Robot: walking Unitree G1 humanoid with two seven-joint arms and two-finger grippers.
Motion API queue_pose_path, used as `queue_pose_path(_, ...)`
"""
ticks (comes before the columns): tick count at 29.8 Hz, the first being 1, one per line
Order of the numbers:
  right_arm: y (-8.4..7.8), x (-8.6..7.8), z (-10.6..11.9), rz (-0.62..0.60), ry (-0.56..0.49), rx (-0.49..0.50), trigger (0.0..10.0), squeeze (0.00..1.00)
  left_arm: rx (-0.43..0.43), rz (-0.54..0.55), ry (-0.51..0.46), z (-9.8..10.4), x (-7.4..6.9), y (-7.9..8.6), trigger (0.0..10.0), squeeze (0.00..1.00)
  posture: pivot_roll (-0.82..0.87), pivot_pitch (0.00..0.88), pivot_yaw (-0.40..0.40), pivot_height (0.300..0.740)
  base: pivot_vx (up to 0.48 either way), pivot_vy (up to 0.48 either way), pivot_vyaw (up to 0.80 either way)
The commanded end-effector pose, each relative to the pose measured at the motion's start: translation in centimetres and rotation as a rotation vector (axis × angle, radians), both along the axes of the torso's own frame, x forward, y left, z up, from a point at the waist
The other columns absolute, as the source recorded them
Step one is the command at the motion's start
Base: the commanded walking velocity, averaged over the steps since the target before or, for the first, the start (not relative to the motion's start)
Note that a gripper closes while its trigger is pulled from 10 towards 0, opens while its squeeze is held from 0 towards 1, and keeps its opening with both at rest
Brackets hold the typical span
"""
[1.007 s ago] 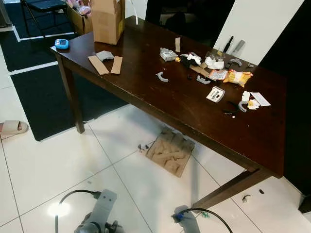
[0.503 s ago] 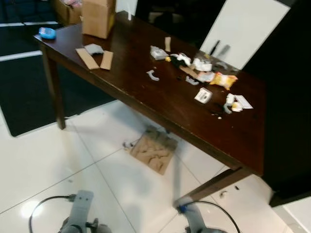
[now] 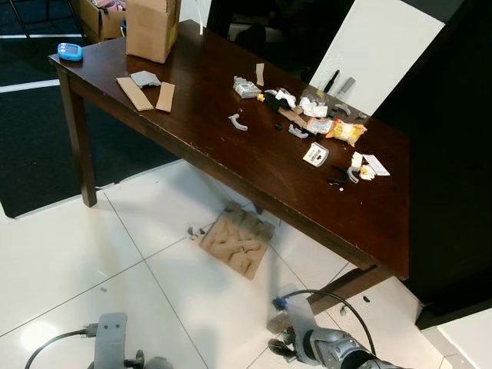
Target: Picking trash to rubbish bin
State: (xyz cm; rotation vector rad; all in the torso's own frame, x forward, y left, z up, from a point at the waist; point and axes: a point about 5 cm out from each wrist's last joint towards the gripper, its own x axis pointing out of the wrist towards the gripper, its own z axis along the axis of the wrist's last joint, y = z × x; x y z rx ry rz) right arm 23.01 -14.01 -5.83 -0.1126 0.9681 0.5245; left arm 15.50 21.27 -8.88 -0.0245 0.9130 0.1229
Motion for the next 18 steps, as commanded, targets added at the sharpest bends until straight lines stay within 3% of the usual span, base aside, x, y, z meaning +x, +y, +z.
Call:
queue_pose_path(1, 0.2, 0.5, 0.3, -0.058, -0.021, 0.009, 10.0, 0.0, -0.114, -0.099, 0.204, -2.4, -4.8, -4.4, 10.0, 0.0, 0.26, 0.109, -0.251, 0.74, 0.0, 0.0, 0.0)
queue_pose_path(7, 1.0, 0.9, 0.4, -0.092, -0.061, 0.016, 10.0, 0.0, -0.086, -0.2, 0.23, -2.5, -4.9, -4.8, 10.0, 0.0, 0.22, 0.122, -0.189, 0.74, 0.0, 0.0, 0.0)
queue_pose_path(11, -0.1, 1.3, 0.7, -0.193, -0.092, 0.031, 10.0, 0.0, -0.074, -0.255, 0.235, -2.4, -5.0, -4.3, 10.0, 0.0, 0.21, 0.118, -0.13, 0.74, 0.0, 0.0, 0.0)
queue_pose_path(13, -0.7, 1.0, 0.5, -0.255, -0.081, 0.037, 10.0, 0.0, -0.054, -0.304, 0.247, -2.4, -5.2, -3.7, 10.0, 0.0, 0.21, 0.117, -0.09, 0.74, 0.0, 0.0, 0.0)
queue_pose_path(17, -0.1, -1.4, -1.1, -0.311, 0.008, 0.041, 10.0, 0.0, -0.001, -0.388, 0.284, -2.3, -5.7, -2.1, 10.0, 0.0, 0.18, 0.108, -0.018, 0.74, 0.0, 0.0, 0.0)
queue_pose_path(18, 0.0, -1.5, -1.2, -0.374, 0.01, 0.07, 10.0, 0.0, 0.018, -0.407, 0.294, -2.3, -5.7, -1.5, 10.0, 0.0, 0.16, 0.1, 0.02, 0.74, 0.0, 0.0, 0.0)
